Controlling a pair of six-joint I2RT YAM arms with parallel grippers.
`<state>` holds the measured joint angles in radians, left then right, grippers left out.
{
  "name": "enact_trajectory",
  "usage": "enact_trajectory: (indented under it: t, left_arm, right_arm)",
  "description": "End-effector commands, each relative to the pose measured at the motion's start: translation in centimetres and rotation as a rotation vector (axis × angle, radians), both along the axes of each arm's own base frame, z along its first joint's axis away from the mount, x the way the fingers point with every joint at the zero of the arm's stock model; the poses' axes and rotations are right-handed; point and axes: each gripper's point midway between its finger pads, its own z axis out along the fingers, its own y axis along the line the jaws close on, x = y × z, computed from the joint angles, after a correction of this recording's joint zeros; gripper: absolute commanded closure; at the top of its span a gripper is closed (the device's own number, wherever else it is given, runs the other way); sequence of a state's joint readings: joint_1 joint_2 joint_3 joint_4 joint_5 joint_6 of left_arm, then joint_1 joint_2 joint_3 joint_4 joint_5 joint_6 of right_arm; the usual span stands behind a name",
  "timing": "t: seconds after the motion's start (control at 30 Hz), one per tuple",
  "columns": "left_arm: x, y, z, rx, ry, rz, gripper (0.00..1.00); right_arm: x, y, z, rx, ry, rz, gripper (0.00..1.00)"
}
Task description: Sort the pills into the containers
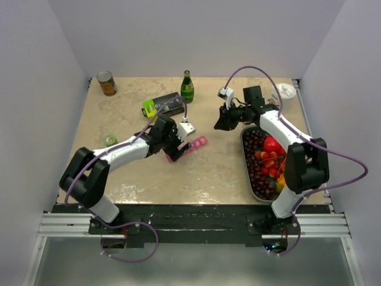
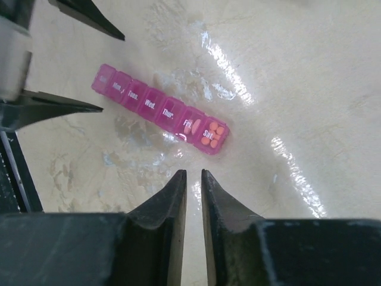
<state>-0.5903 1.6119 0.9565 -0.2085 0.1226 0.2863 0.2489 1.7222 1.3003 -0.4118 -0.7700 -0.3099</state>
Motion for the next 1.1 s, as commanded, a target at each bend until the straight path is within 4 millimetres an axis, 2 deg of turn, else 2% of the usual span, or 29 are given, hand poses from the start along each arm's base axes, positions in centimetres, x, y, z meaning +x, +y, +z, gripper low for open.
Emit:
enact_trajectory:
  t: [0.0,0.03,0.07,0.1,0.13,0.17,0.2,0.23,0.3,0.33,0.4,0.53,0.73,0.87,1.07]
  left_arm:
    - [1.0,0.6,7.1,-0.163,-0.144,0.086,0.04]
    - [1.1,1.4,9.2,-0.209,-0.195,0.113,0.03]
    - [0.9,1.7,10.4,-0.246,-0.218,0.123,0.01]
    - [1.1,2.6,11.5,-0.29,-0.232,0.169,0.01]
    - [0.7,3.2,13.9,-0.354,-0.291,0.185,0.01]
    - [0.5,3.7,15.2,-0.397,-0.314,0.202,0.01]
    - [0.2,4.2,16.4,-0.445,-0.332,0.235,0.01]
    - [-0.2,5.4,18.7,-0.494,-0.397,0.258,0.01]
    - [-0.6,6.8,20.6,-0.534,-0.455,0.306,0.01]
    - [-1.4,7.4,22.3,-0.583,-0.487,0.332,0.01]
    - [-1.9,8.3,23.7,-0.62,-0.508,0.385,0.01]
    - [-3.6,9.5,27.0,-0.68,-0.523,0.443,0.01]
    - [-5.6,9.4,30.2,-0.759,-0.528,0.41,0.01]
    - [-6.2,9.7,31.0,-0.76,-0.543,0.409,0.01]
    - [-6.4,10.3,30.6,-0.724,-0.55,0.421,0.01]
  right_arm:
    - [0.1,-0.9,5.0,0.011,-0.186,0.0,0.77]
    - [0.0,-1.1,5.6,0.004,-0.214,-0.005,0.75]
    - [-0.1,-1.6,7.1,-0.007,-0.261,-0.029,0.73]
    - [-0.2,-1.8,7.6,-0.012,-0.289,-0.039,0.67]
    - [-0.2,-2.0,8.4,-0.014,-0.317,-0.052,0.63]
    - [-0.2,-2.8,10.1,-0.028,-0.37,-0.092,0.58]
    - [-0.3,-3.2,11.0,-0.034,-0.397,-0.108,0.46]
    - [-0.3,-3.6,12.0,-0.045,-0.428,-0.122,0.39]
    - [-0.5,-4.9,15.0,-0.061,-0.498,-0.18,0.23]
    - [-0.6,-5.3,15.9,-0.065,-0.514,-0.197,0.1]
    - [-0.6,-6.8,18.9,-0.075,-0.572,-0.28,0.01]
    - [-0.7,-9.5,22.8,-0.045,-0.594,-0.478,0.01]
    - [-1.8,-13.0,27.1,0.058,-0.601,-0.75,0.01]
    - [-2.6,-14.0,28.8,0.114,-0.606,-0.837,0.01]
    - [-3.5,-14.4,29.1,0.137,-0.592,-0.855,0.01]
